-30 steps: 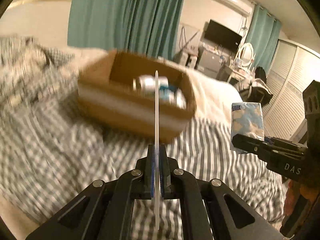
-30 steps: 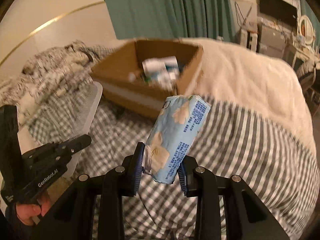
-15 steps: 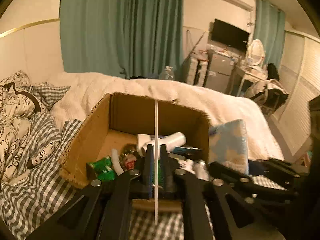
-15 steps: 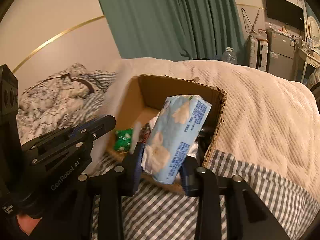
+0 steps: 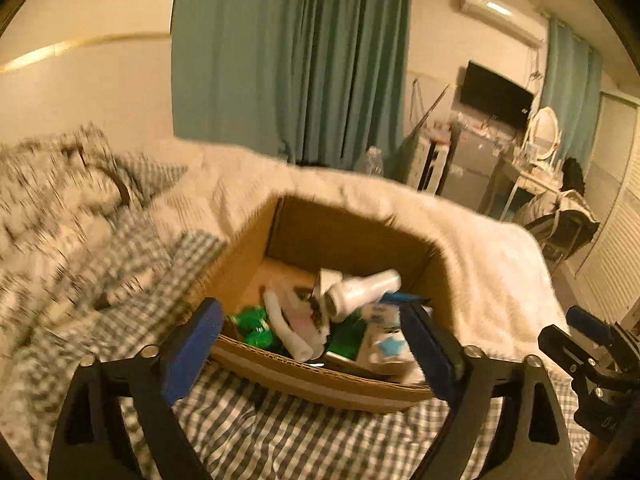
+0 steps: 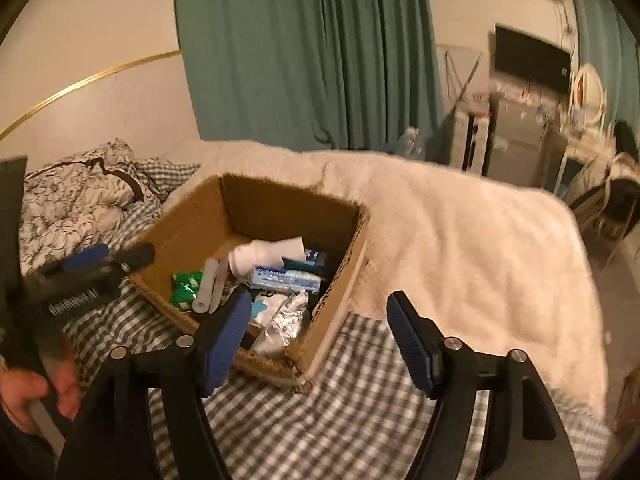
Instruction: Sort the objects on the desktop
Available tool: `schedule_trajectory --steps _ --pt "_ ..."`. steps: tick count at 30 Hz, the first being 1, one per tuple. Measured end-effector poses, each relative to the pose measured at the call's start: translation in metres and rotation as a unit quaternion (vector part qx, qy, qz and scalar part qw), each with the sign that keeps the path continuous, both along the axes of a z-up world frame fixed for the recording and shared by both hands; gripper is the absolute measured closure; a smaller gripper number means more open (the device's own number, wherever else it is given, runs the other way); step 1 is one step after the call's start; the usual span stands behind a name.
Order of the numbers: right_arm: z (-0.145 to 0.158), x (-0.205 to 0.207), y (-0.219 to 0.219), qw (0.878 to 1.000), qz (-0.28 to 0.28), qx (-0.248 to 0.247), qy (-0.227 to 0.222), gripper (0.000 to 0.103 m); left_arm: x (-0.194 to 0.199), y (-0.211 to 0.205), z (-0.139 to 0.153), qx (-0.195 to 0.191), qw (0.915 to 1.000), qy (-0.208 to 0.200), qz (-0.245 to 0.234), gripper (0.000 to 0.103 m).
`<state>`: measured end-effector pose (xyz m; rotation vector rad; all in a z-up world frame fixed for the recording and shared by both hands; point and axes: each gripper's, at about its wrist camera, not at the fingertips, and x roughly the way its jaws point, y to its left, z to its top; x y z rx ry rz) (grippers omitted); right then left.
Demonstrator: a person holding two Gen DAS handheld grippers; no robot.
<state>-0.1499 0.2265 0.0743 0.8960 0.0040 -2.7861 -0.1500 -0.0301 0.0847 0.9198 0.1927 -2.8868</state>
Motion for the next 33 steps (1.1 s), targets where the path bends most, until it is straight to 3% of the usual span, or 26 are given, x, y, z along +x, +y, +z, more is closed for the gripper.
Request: schedule_trajectory --steps 1,3,6,9,12,14,17,21,23,27,33 --pt "0.013 0.011 0.001 1.000 -0.003 0.006 0.013 0.027 0.010 0.003 0.014 -0.008 0.9999 0.011 -0.001 0.002" --pt "0.044 0.039 0.000 0.999 -0.009 0.018 0.045 0.012 0.038 0.013 0.050 -0.031 0.9984 0.048 -0.001 0.000" --pt "0.080 0.074 -0.003 0.996 -0.017 0.031 0.080 0.008 0.067 0.024 0.083 -0.048 0.9956 0.080 -0.007 0.000" --pt "0.096 0.103 -0.002 0.996 -0.016 0.022 0.086 0.000 0.089 0.028 0.098 -0.042 0.9958 0.081 -0.004 0.000" --pt "0.095 0.125 0.006 0.996 -0.023 0.004 0.088 0.000 0.106 0.029 0.088 -0.021 0.9973 0.070 -0.004 0.000" --pt "0.082 0.131 0.013 0.997 -0.014 -0.016 0.070 0.000 0.113 0.030 0.070 -0.023 0.9976 0.063 0.017 0.000" --pt "0.040 0.132 0.021 0.999 -0.007 -0.031 0.020 0.000 0.116 0.032 0.020 -0.022 0.9983 0.039 0.037 0.000" --pt "-0.027 0.136 0.030 0.999 -0.042 -0.014 0.014 0.000 0.114 0.035 -0.039 0.006 0.9992 -0.002 0.039 0.000" --pt "-0.052 0.133 0.037 0.999 -0.047 -0.019 0.006 0.000 0.116 0.040 -0.058 0.006 0.9990 -0.004 0.043 0.000" --pt "-0.085 0.109 0.050 0.997 -0.057 -0.051 -0.027 0.000 0.112 0.060 -0.077 0.000 0.9995 0.015 0.028 0.000" --pt "-0.097 0.089 0.046 0.997 -0.061 -0.024 -0.028 0.001 0.094 0.078 -0.083 -0.016 0.9997 0.011 0.013 0.000"
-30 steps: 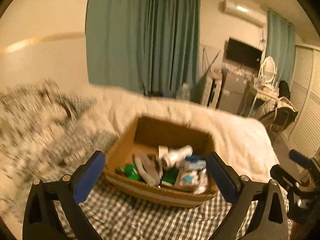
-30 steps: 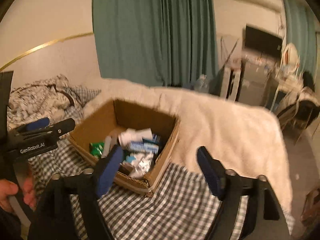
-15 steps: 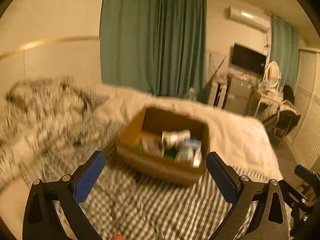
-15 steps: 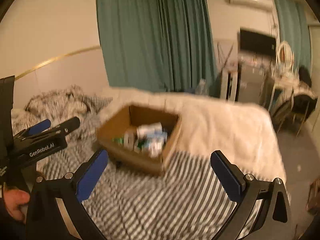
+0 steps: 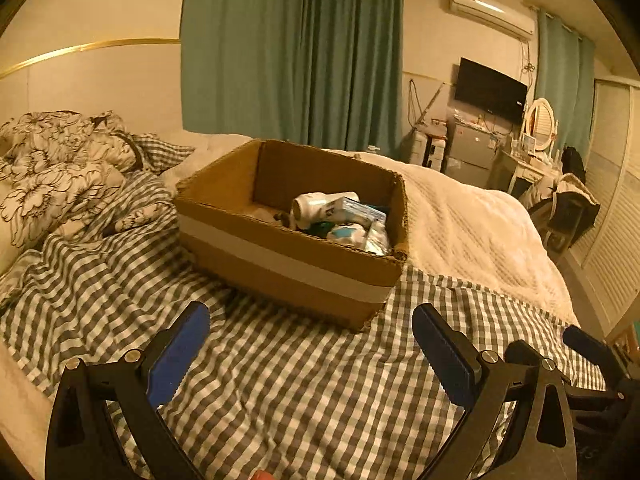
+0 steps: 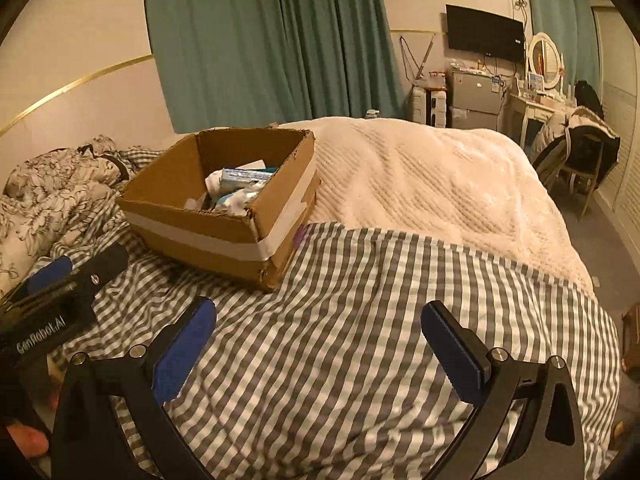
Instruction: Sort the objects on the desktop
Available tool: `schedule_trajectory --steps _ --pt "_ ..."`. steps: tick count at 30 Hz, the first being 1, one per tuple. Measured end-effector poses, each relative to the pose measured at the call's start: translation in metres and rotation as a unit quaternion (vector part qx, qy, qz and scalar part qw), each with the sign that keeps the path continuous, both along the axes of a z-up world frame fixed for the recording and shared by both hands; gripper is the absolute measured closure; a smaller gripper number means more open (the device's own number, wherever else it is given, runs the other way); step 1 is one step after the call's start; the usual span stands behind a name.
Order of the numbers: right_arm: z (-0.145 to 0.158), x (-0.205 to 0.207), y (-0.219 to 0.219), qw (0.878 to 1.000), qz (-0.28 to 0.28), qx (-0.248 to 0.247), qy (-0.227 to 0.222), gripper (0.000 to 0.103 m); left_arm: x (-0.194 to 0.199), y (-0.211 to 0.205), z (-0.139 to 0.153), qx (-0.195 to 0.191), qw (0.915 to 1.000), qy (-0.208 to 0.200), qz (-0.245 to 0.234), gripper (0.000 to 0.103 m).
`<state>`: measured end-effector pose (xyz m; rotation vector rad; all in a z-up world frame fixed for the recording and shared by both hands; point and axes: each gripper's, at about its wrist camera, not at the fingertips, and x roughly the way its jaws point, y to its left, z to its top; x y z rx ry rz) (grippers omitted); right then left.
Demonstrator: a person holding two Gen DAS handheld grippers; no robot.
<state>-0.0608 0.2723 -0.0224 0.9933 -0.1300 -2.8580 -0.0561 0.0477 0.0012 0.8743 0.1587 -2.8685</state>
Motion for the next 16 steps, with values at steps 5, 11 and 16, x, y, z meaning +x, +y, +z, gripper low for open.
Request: schedule_trajectory --steps 5,11,16 --pt "-0.004 -0.005 -0.002 1.000 -0.003 0.011 -0.008 0.001 -0.011 0.003 -0.007 -0.015 0.9998 -0.008 0.003 0.000" --pt "-0.006 -0.002 -0.001 1.000 -0.008 0.015 -0.016 0.001 -0.019 -0.004 -0.009 -0.018 0.9983 -0.036 0.041 0.000" --pt "-0.007 -0.002 0.001 1.000 -0.010 0.009 -0.021 0.001 -0.018 -0.008 -0.010 -0.009 0.9989 -0.039 0.025 0.000"
